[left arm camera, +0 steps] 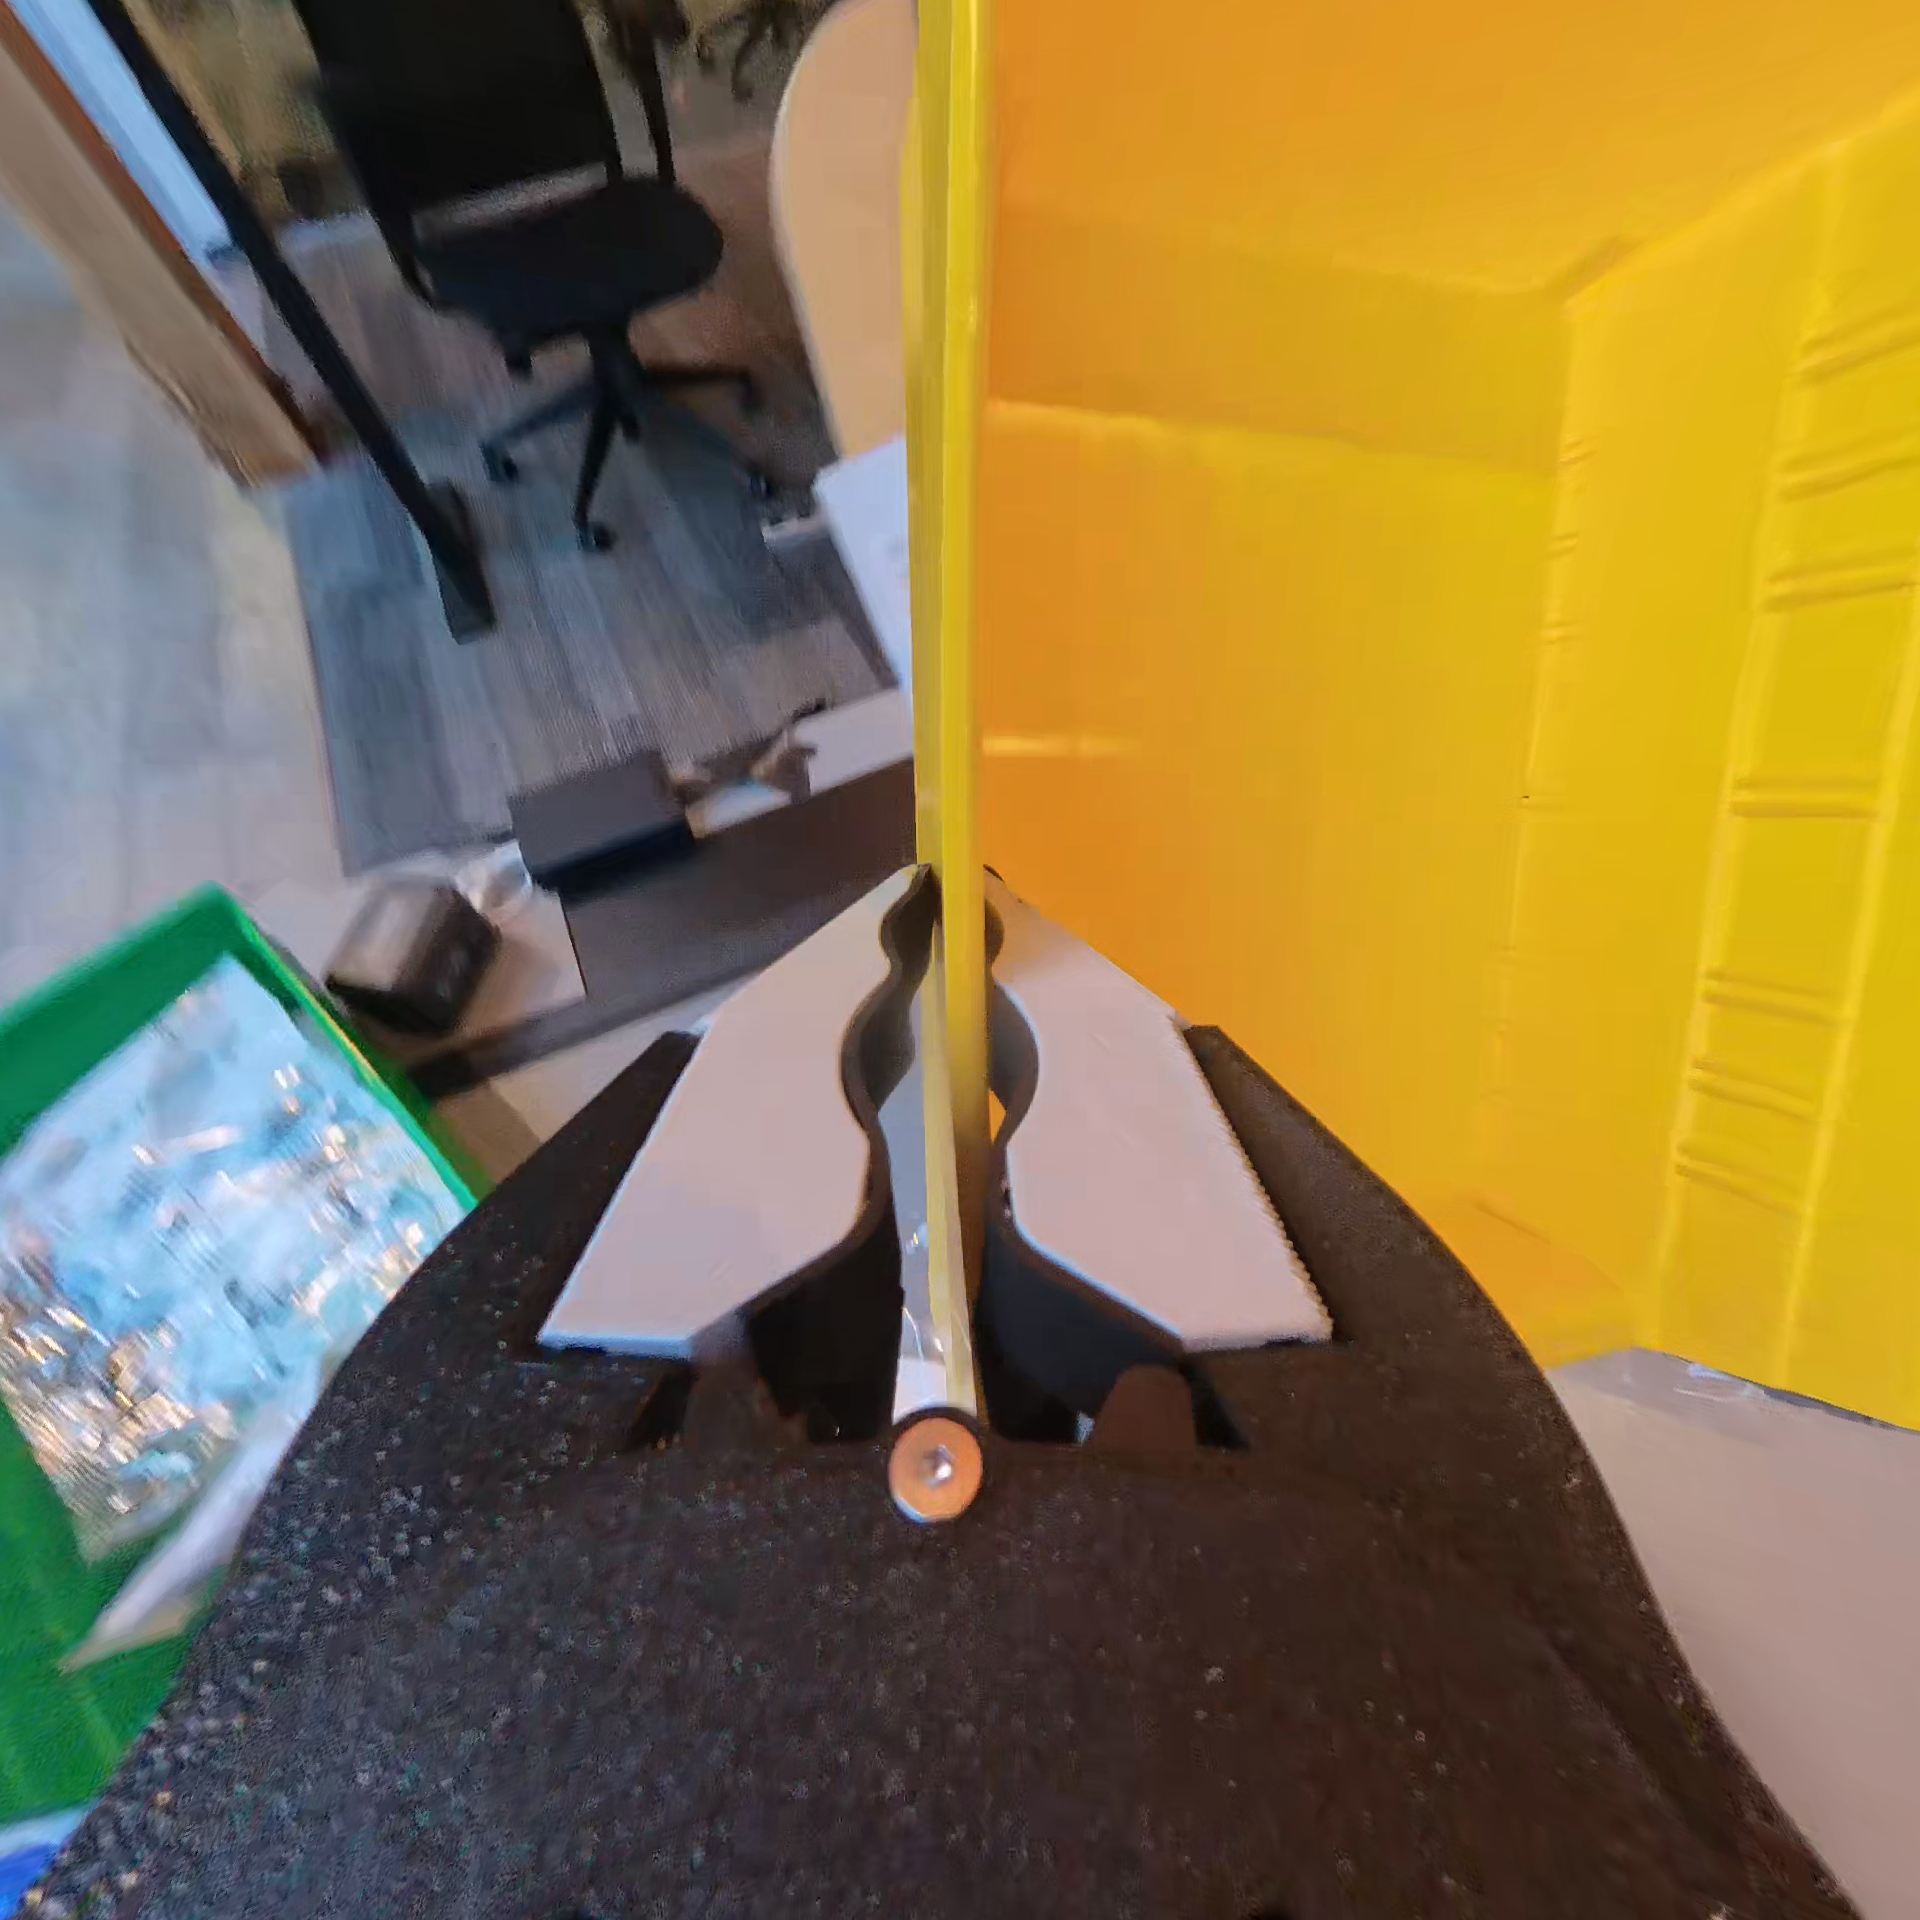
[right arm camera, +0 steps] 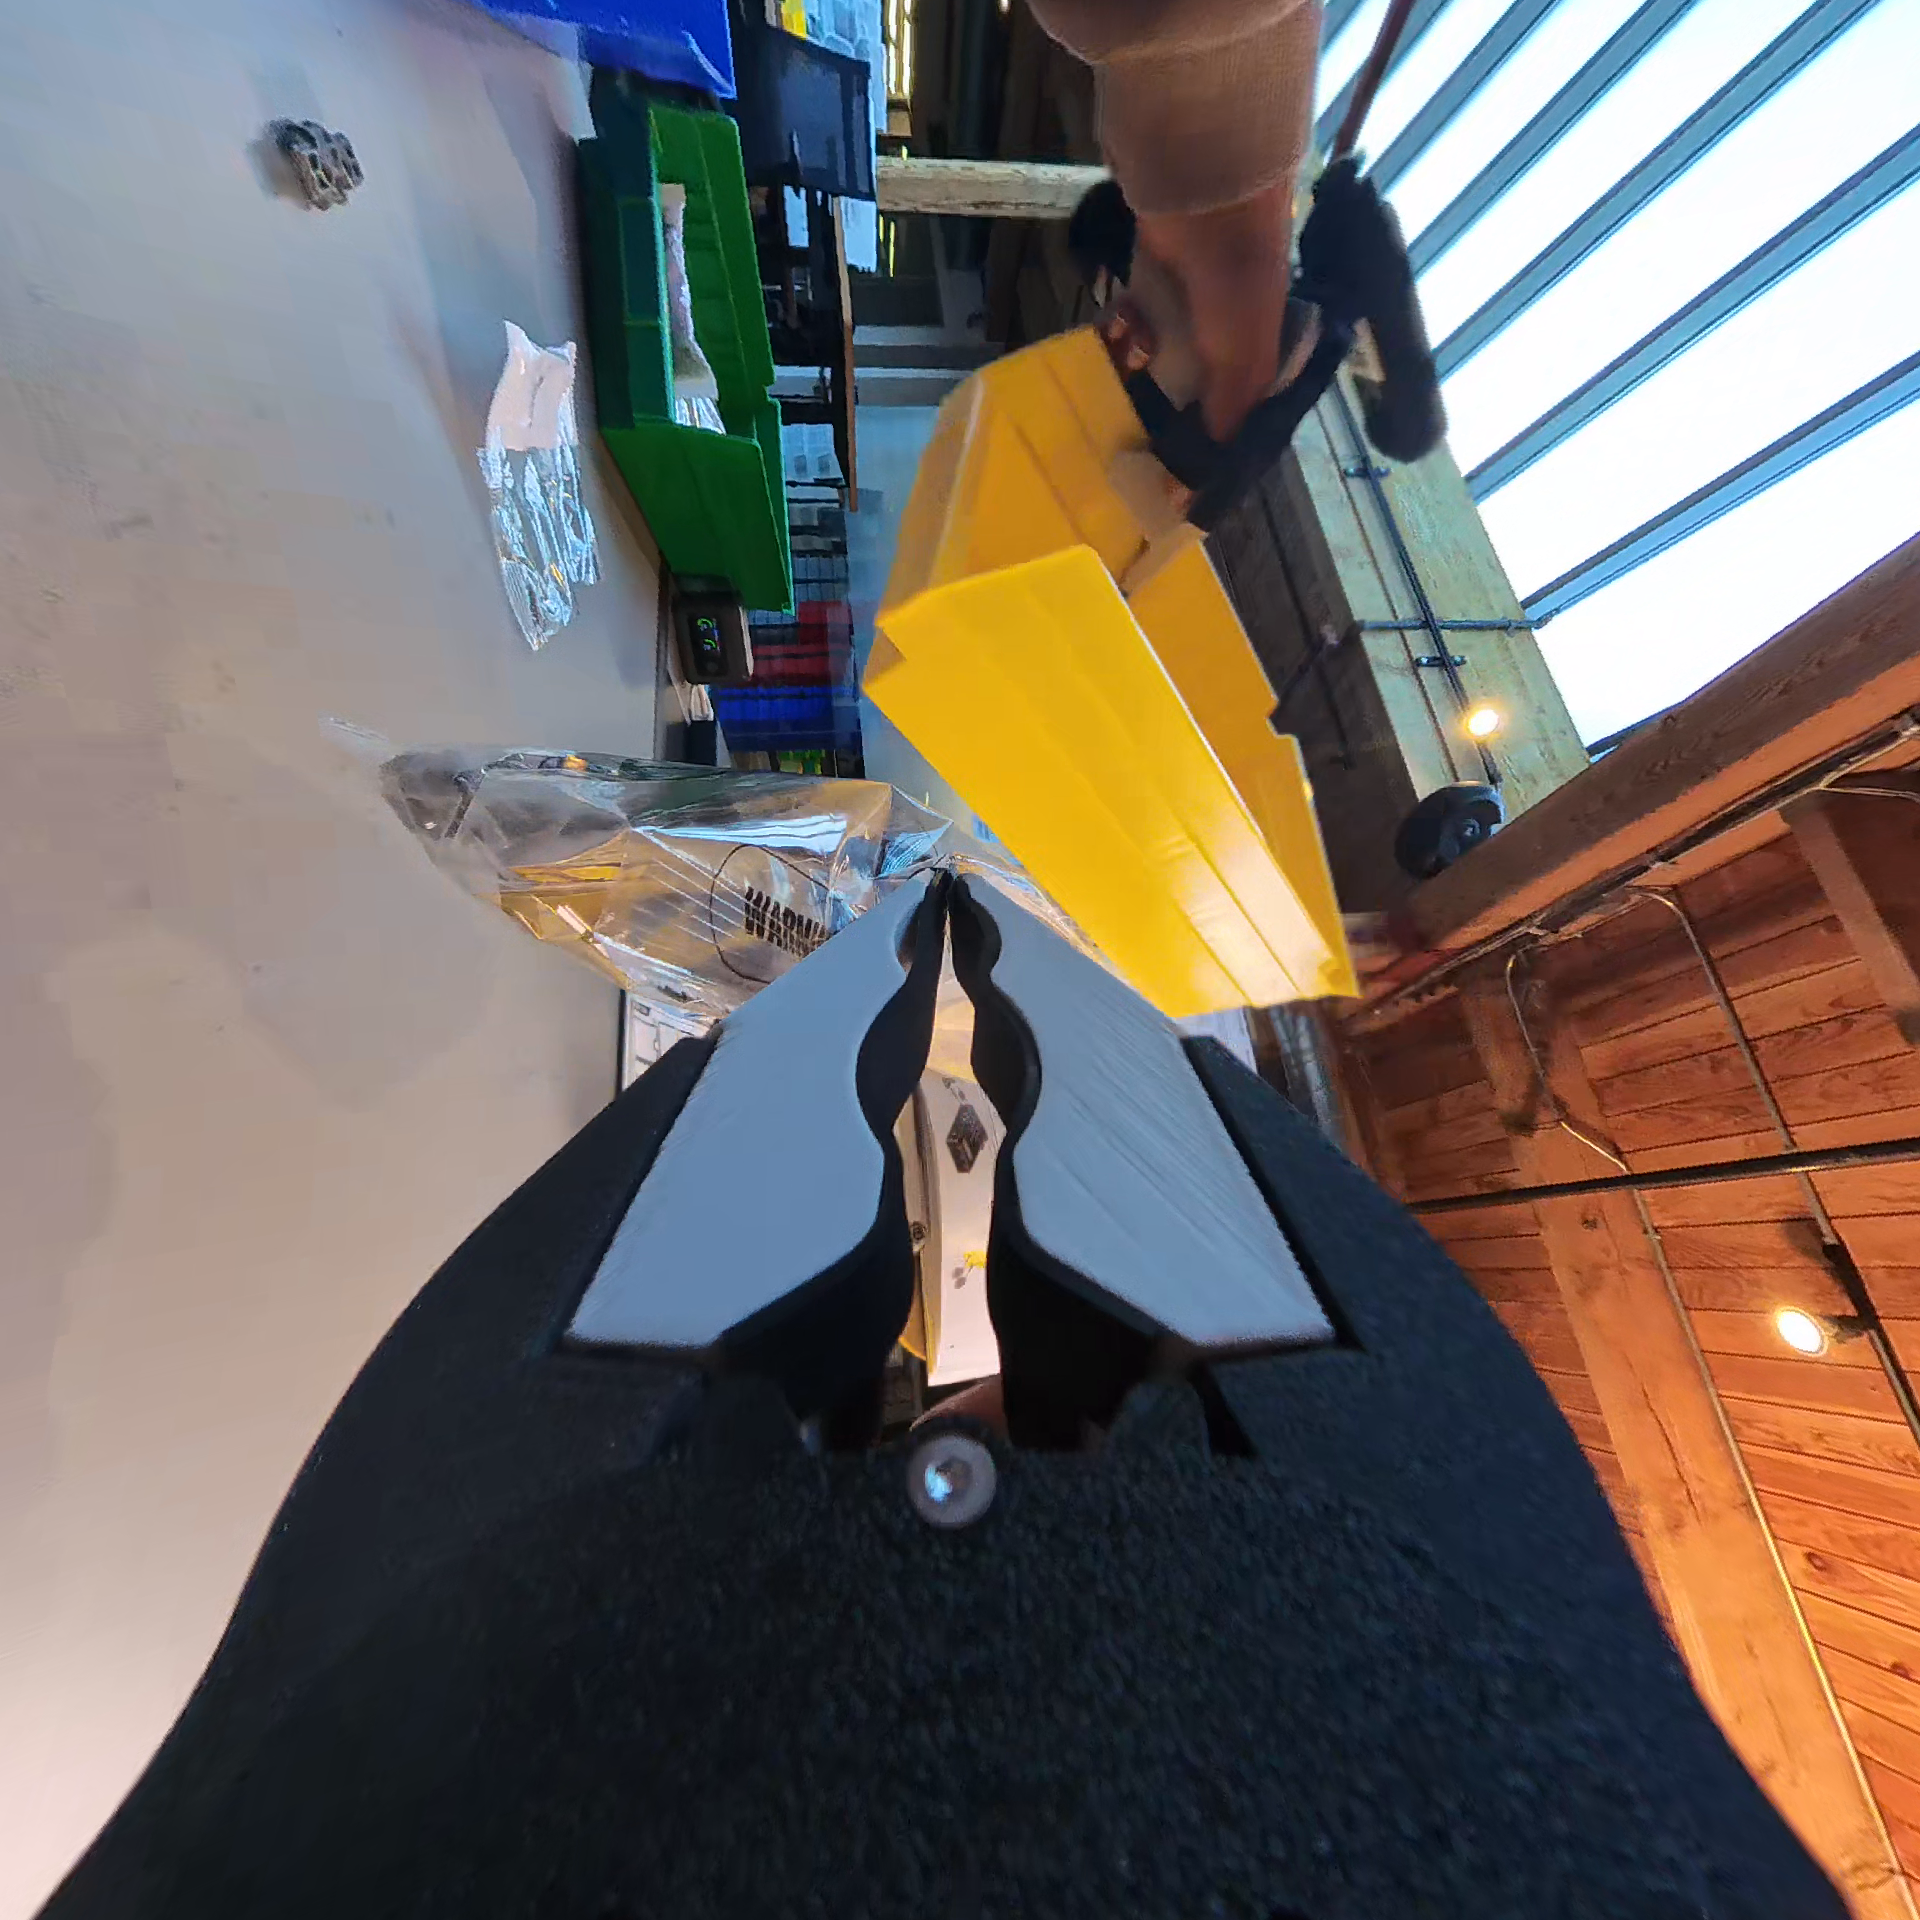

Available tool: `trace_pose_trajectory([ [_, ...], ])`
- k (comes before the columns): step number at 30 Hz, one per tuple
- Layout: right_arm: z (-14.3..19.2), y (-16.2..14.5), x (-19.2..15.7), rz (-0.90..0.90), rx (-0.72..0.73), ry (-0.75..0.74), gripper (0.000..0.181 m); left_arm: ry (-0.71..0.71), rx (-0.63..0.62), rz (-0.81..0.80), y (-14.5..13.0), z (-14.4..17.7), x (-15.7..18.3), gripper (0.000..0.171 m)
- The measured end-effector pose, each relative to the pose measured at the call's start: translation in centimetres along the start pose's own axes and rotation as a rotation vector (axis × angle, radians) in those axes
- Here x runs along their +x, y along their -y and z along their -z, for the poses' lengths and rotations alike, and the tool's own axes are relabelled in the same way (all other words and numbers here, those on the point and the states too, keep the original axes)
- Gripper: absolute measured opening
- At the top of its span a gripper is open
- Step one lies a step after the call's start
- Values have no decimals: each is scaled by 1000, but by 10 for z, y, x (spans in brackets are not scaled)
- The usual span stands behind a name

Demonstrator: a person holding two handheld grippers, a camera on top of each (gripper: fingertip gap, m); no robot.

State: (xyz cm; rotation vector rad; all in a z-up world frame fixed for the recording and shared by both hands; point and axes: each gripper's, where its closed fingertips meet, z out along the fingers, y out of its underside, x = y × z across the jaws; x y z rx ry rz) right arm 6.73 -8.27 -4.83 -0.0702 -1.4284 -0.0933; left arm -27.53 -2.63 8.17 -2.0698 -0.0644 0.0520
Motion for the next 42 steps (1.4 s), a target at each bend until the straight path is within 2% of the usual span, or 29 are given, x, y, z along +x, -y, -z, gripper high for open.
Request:
trace_pose_trajectory([
  [5,5,2,1,-22,9,-7,0,21,-109,308,-83,-15,-56,2],
  [8,7,3,3,-34,14,-14,0,53,-153,467,-121,-14,-81,2],
  [13,8,6,5,-50,25,-24,0,130,-225,621,-163,-14,-109,2],
  [19,8,7,8,-58,24,-23,0,154,-298,759,-196,-50,-108,3],
  [25,10,5,10,-68,8,-17,0,150,-302,838,-196,-96,-100,8],
  [31,10,-1,8,-92,-14,-11,0,123,-246,920,-180,-132,-98,29],
  [35,7,-4,4,-105,-20,1,0,12,-99,972,-151,-143,-94,42],
  [36,7,-4,3,-107,-20,2,0,-18,-88,956,-147,-142,-93,45],
  [39,6,-4,2,-114,-14,3,0,-106,-133,846,-145,-129,-83,69],
  [42,4,-2,0,-124,-4,7,0,-160,-171,641,-139,-102,-65,68],
])
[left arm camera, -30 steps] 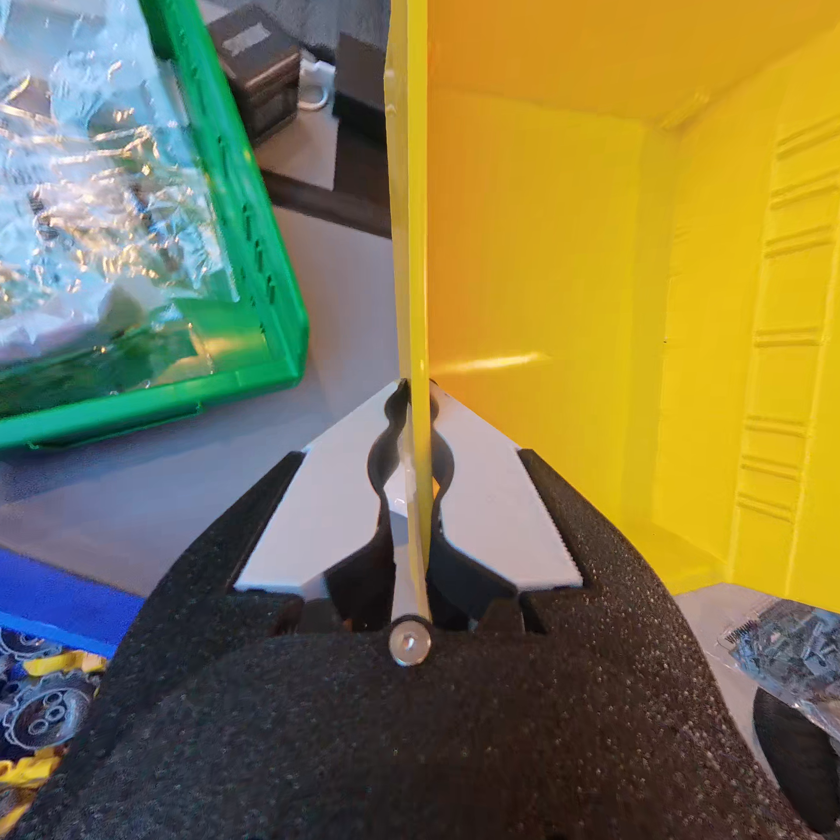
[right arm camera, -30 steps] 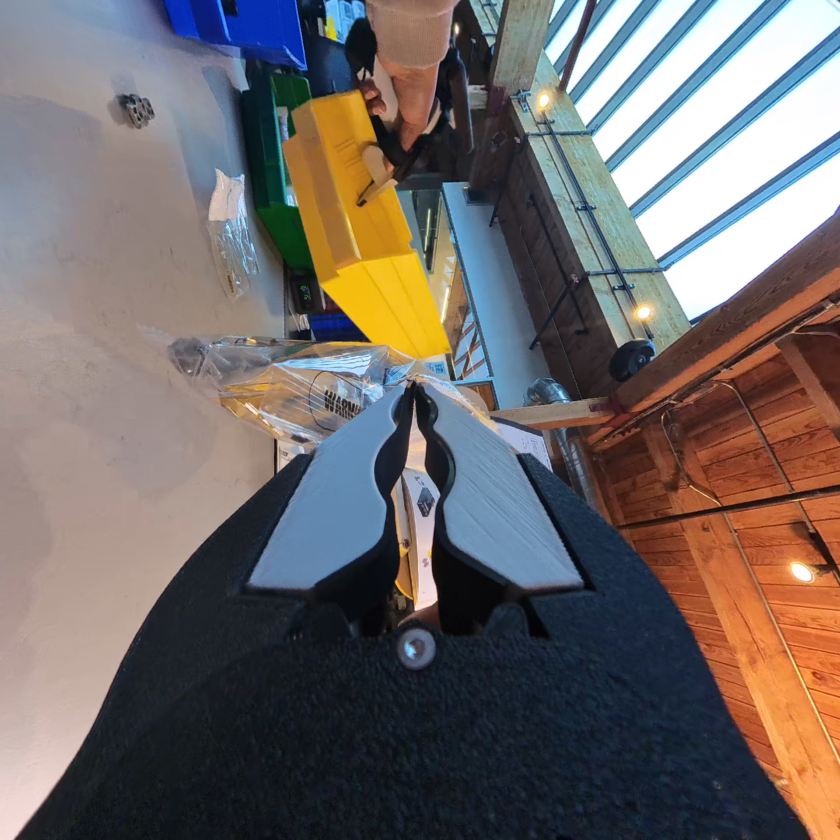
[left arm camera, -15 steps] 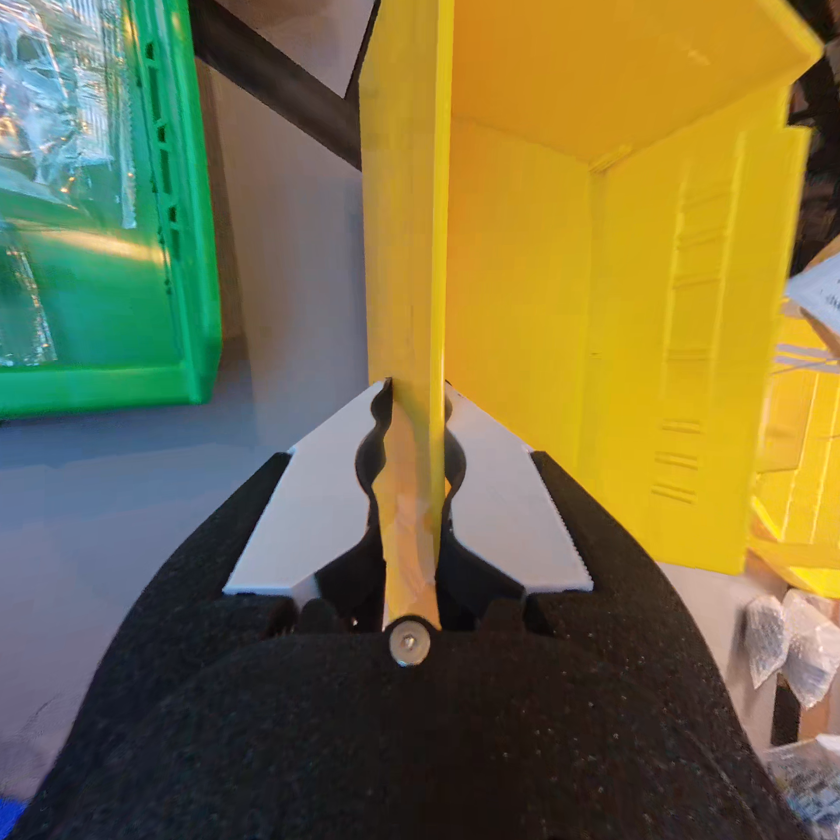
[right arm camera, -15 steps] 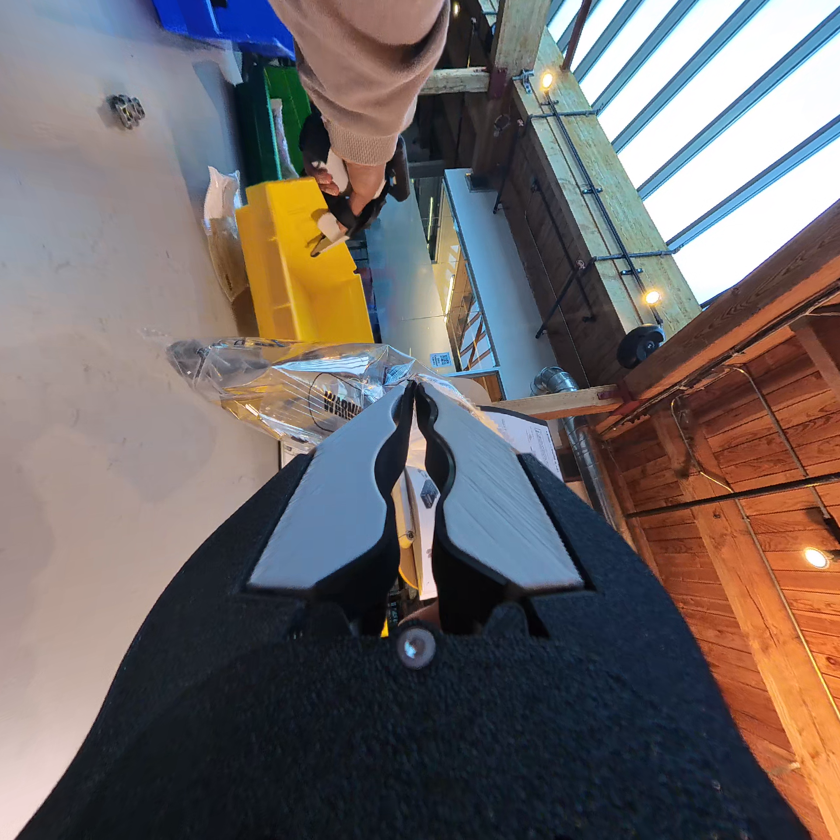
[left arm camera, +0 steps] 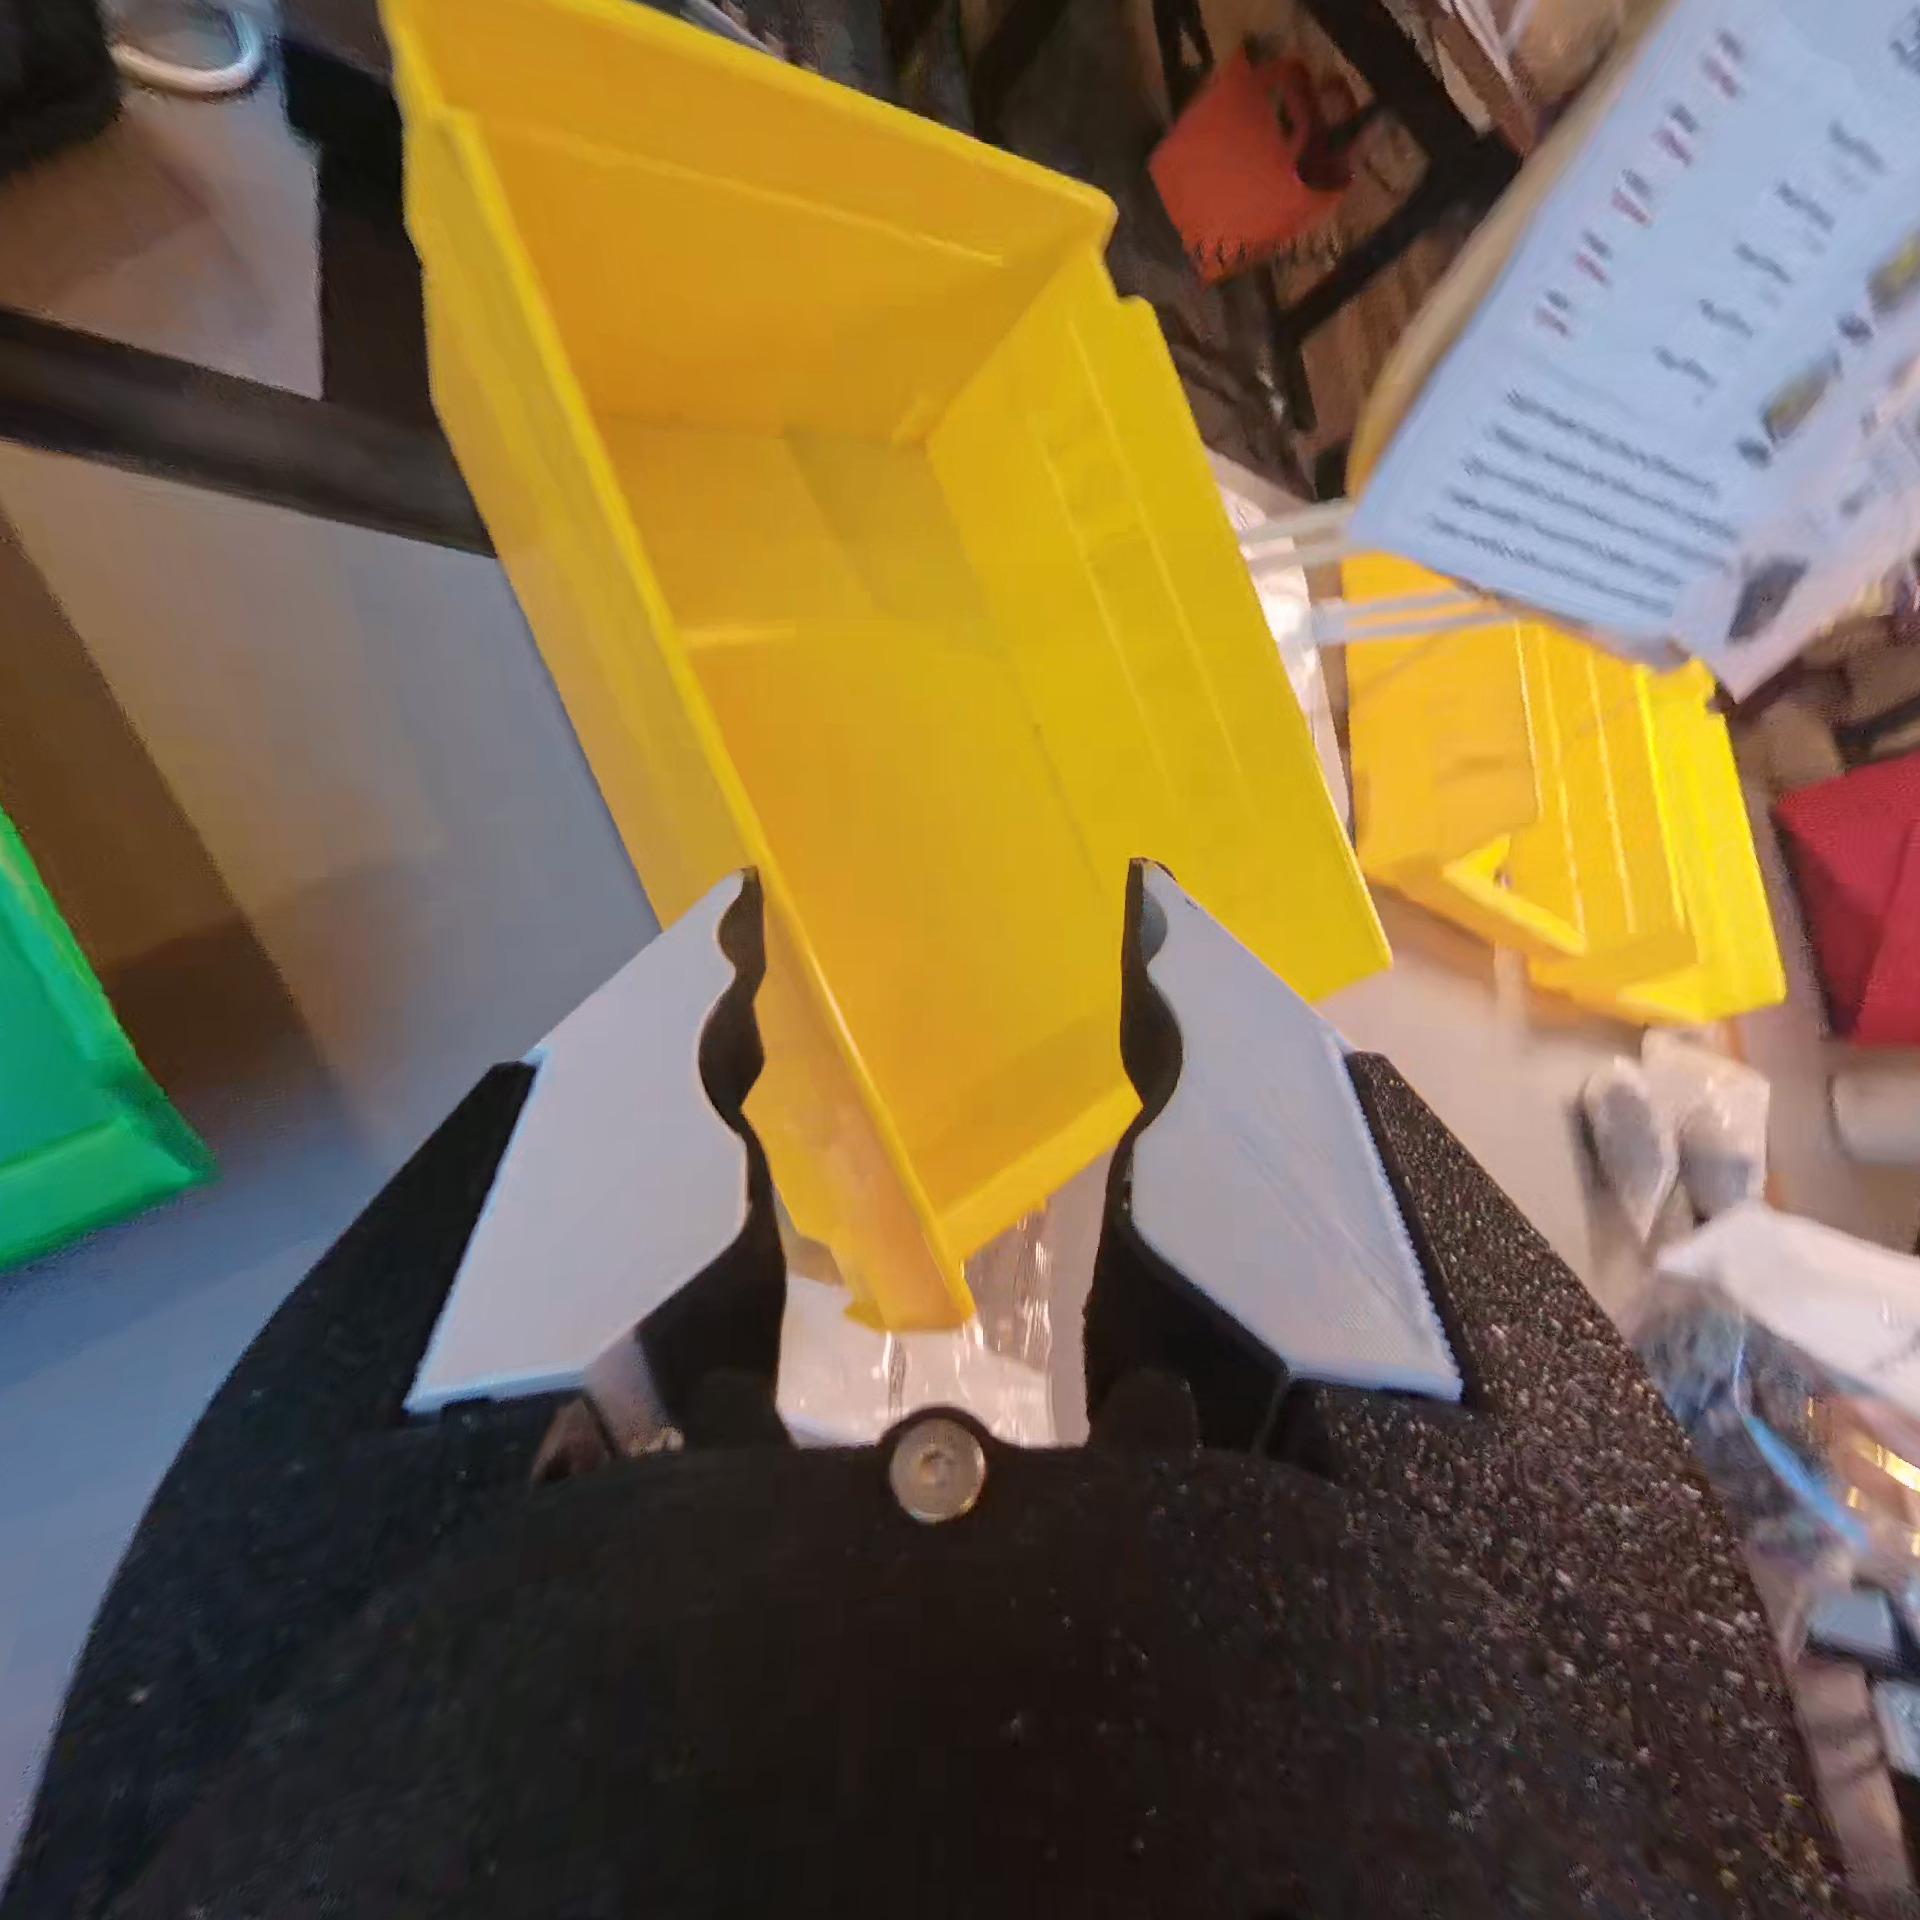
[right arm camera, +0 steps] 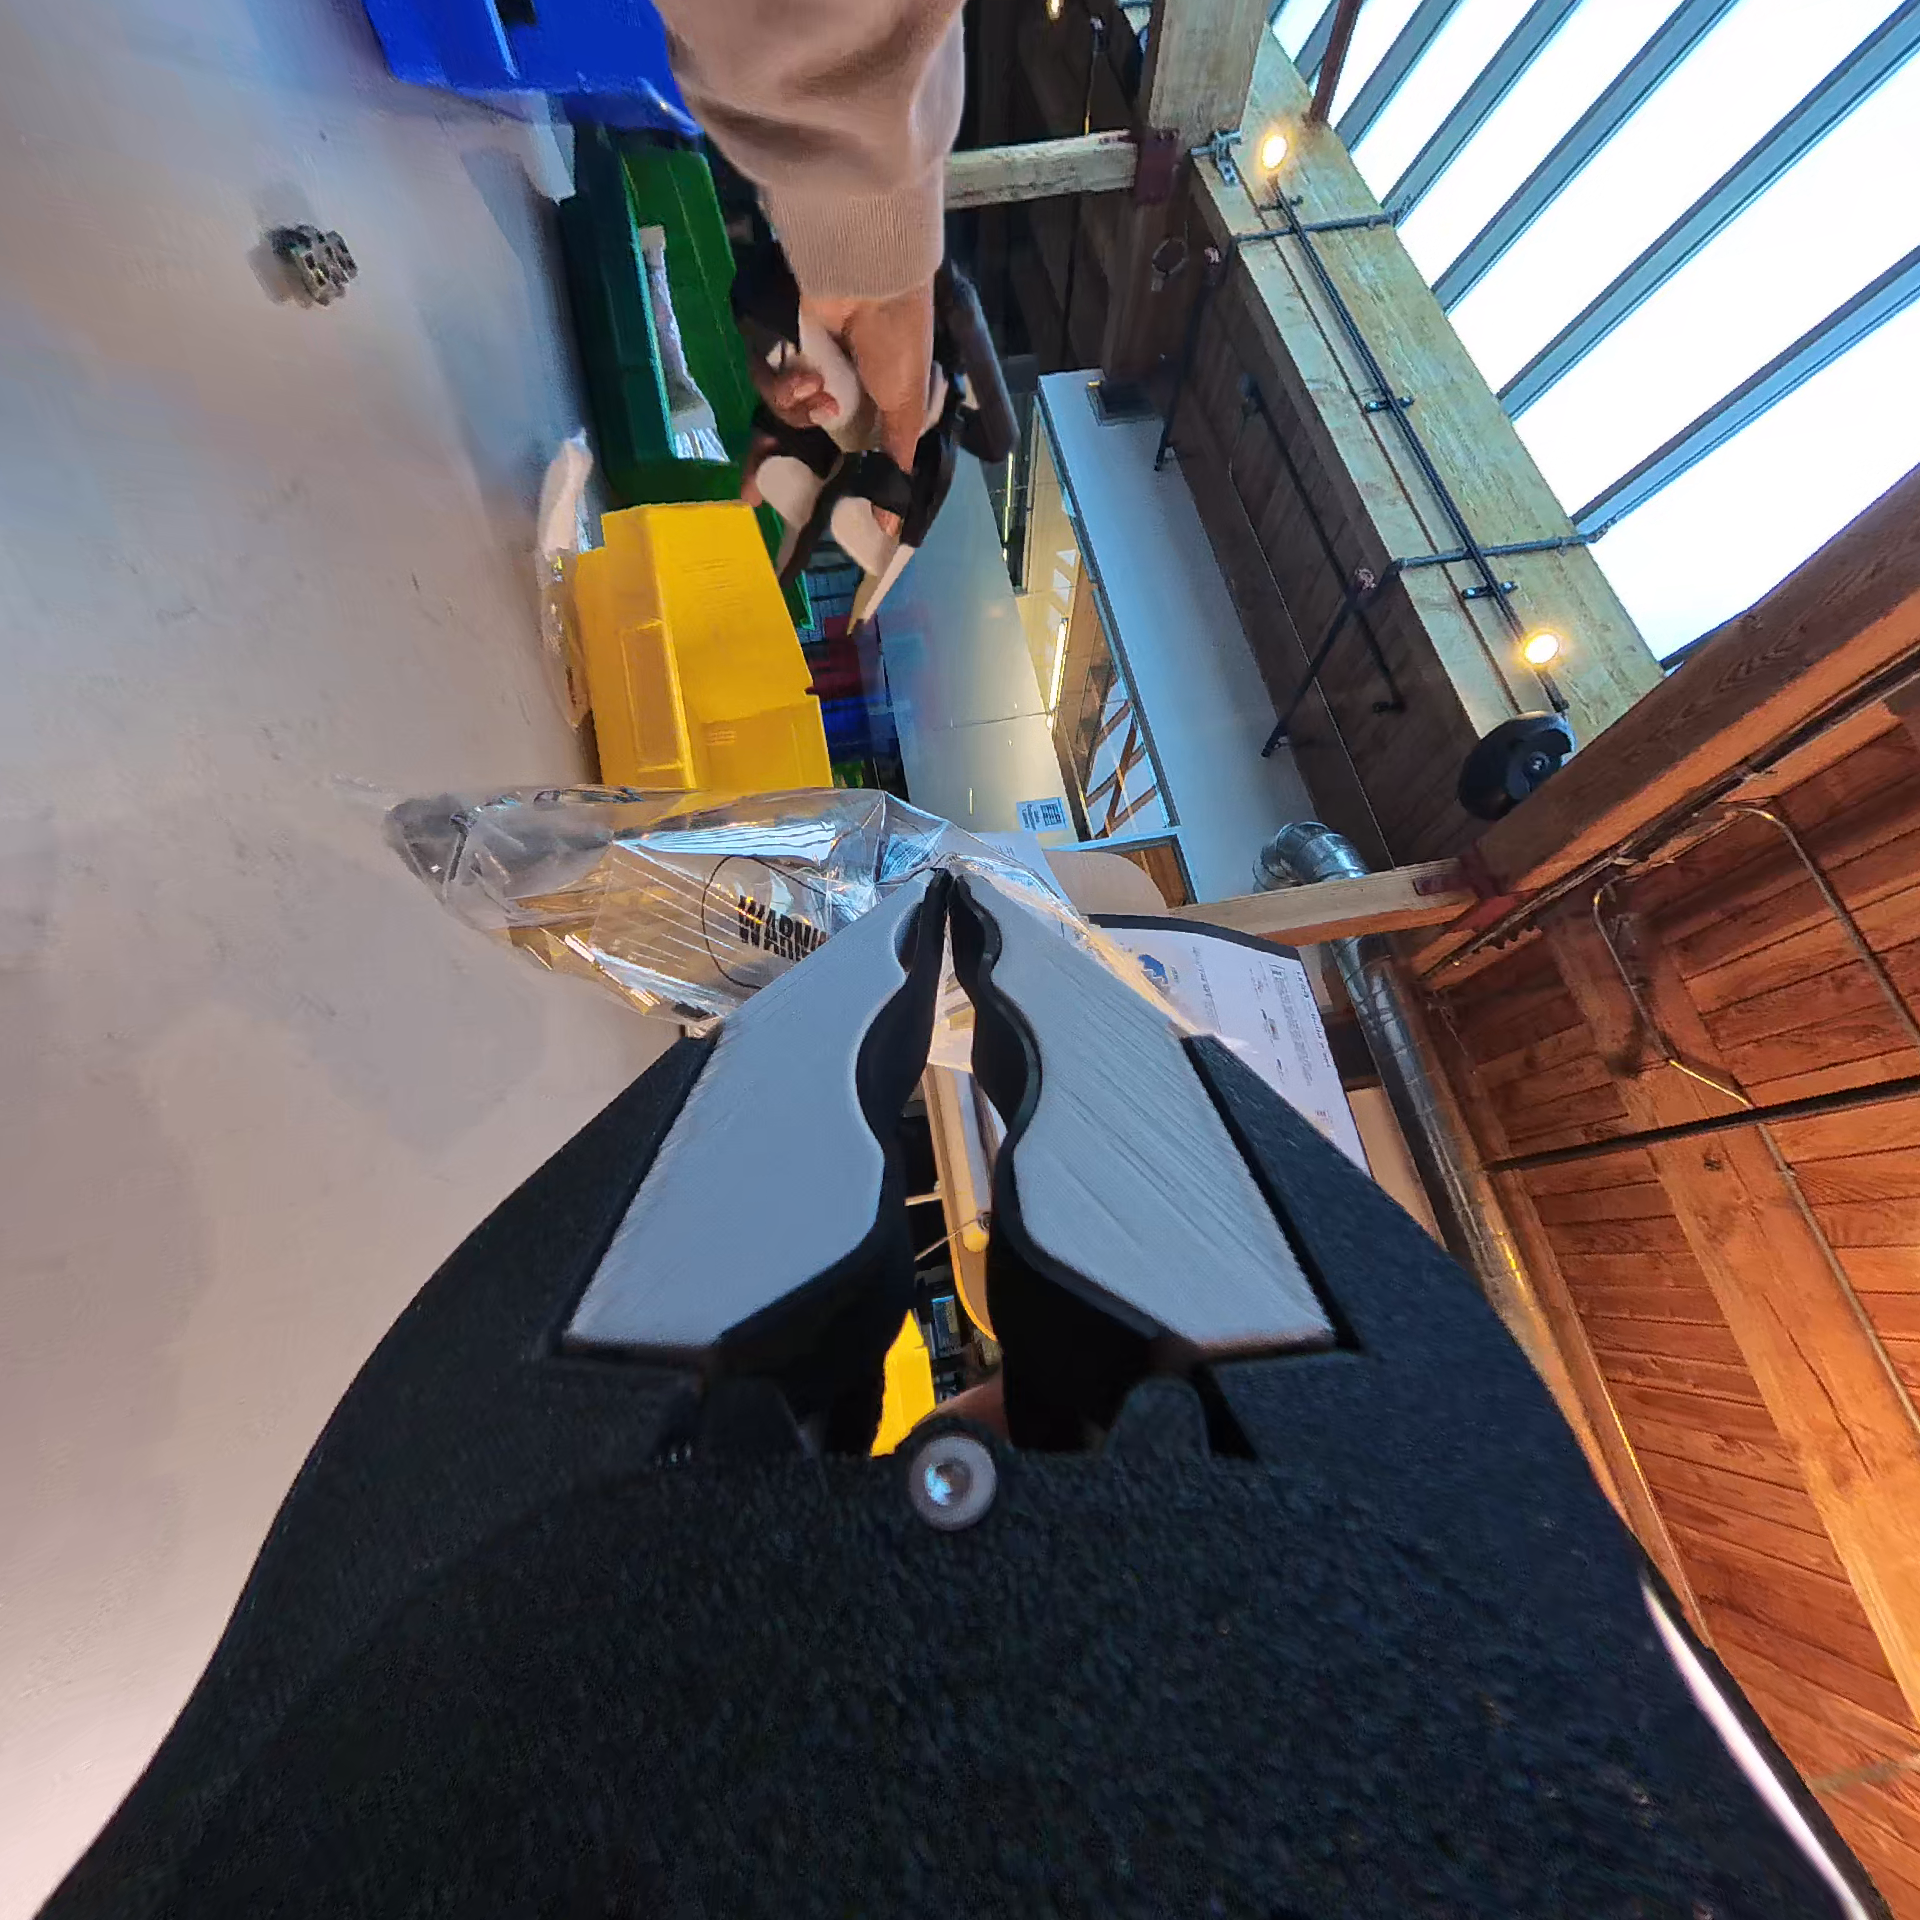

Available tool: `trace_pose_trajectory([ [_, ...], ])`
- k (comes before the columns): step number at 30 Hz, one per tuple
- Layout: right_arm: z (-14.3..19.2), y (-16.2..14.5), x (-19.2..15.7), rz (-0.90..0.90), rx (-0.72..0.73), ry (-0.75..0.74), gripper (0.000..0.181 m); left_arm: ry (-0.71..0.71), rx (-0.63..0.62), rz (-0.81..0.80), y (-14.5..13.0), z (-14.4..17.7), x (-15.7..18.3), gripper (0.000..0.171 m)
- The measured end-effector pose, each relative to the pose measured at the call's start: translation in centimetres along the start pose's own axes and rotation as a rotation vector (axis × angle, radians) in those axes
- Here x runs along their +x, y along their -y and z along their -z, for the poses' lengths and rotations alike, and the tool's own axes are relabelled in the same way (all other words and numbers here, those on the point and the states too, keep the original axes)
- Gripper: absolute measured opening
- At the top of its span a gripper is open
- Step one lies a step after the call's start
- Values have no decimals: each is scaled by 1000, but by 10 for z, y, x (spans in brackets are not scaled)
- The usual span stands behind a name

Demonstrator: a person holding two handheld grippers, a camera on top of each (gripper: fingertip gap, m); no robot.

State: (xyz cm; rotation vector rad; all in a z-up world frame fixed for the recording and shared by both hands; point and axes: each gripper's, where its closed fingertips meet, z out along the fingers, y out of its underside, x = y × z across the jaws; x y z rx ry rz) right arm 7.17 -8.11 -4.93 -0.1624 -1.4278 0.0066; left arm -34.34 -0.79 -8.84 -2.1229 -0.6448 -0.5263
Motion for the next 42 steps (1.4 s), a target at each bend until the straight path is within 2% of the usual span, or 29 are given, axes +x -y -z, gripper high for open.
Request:
trace_pose_trajectory([
  [4,-6,1,-9,-4,11,26,0,30,-134,-374,-42,36,40,56],
  [6,-9,2,-12,-7,15,35,0,9,-246,-598,-90,48,66,51],
  [9,-11,4,-16,-14,18,41,0,-63,-428,-963,-183,57,90,44],
  [11,-12,6,-18,-17,19,47,0,-77,-520,-1178,-235,61,85,36],
  [13,-12,8,-20,-20,19,56,0,-66,-590,-1238,-267,61,70,36],
  [15,-12,9,-22,-20,19,67,0,28,-621,-1274,-272,59,45,39],
  [17,-12,11,-25,-18,22,78,0,37,-651,-1274,-277,57,32,42],
  [19,-14,15,-28,-12,27,87,0,11,-685,-1279,-285,55,28,35],
  [21,-15,19,-30,-6,35,94,0,-3,-692,-1271,-283,53,30,17],
  [23,-17,22,-33,1,42,99,0,-36,-708,-1254,-285,52,36,13],
  [24,-17,24,-34,4,46,102,0,-56,-677,-1253,-282,49,44,13],
  [26,-19,27,-38,8,54,109,0,-152,-536,-1219,-266,46,82,13],
  [30,-21,36,-49,24,78,133,0,-353,-174,-1219,-217,55,188,12],
  [32,-23,44,-54,38,100,148,0,-416,-55,-1232,-196,58,229,12],
  [33,-23,49,-55,46,113,153,0,-456,-40,-1229,-190,58,244,12],
  [35,-23,58,-58,57,135,162,0,-502,-82,-1256,-184,51,260,12],
  [37,-22,65,-60,68,153,165,0,-557,-199,-1289,-192,42,263,12],
  [40,-20,74,-64,88,176,173,0,-620,-418,-1298,-213,30,252,13],
  [42,-18,79,-66,100,193,180,0,-597,-485,-1316,-219,20,243,13],
])
